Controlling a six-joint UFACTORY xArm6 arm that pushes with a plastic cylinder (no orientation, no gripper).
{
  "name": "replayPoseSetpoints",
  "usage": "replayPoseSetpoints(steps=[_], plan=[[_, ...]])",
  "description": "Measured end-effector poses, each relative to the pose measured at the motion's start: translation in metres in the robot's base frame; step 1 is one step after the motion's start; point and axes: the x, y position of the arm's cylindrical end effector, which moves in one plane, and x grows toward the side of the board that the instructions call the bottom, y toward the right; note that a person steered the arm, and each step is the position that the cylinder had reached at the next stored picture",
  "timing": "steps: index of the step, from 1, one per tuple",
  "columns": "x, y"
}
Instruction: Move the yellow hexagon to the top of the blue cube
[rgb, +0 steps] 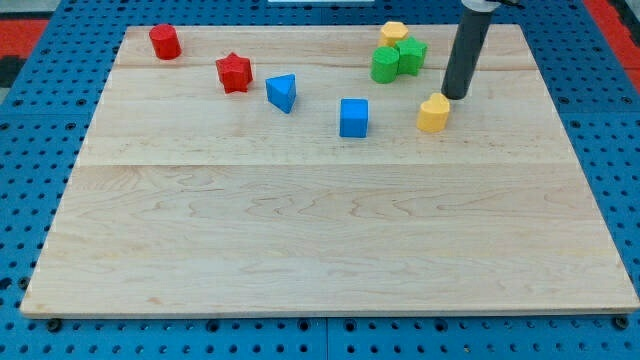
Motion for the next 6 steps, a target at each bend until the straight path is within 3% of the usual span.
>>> replayPoseSetpoints(steps=[2,3,4,5,6], plan=[[0.073,-0.023],[0.079,-0.015],[0.018,0.055],[-0.068,0.072],[-0.129,0.047]])
